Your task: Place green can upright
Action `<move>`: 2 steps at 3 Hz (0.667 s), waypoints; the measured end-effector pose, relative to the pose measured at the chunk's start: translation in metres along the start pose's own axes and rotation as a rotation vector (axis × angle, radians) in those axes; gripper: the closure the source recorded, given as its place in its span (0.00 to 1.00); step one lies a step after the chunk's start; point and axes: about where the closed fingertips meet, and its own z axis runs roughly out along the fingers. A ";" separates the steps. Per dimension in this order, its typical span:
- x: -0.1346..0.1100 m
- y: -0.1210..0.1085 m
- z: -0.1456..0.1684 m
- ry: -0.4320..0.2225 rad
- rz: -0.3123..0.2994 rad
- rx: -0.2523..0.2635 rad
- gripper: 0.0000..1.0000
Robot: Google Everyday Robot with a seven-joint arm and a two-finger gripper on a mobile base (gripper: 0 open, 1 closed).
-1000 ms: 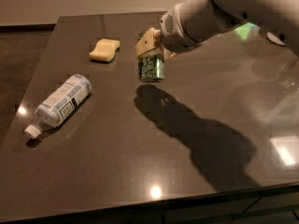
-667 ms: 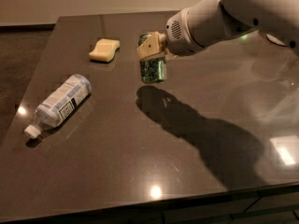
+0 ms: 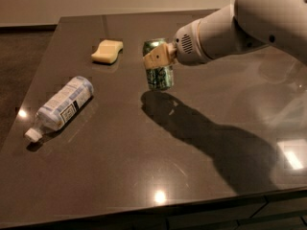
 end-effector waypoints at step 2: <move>-0.004 0.000 0.000 0.027 -0.034 0.001 1.00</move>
Offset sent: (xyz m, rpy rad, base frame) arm -0.0045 -0.0081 -0.0113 0.0094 -0.1163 0.0303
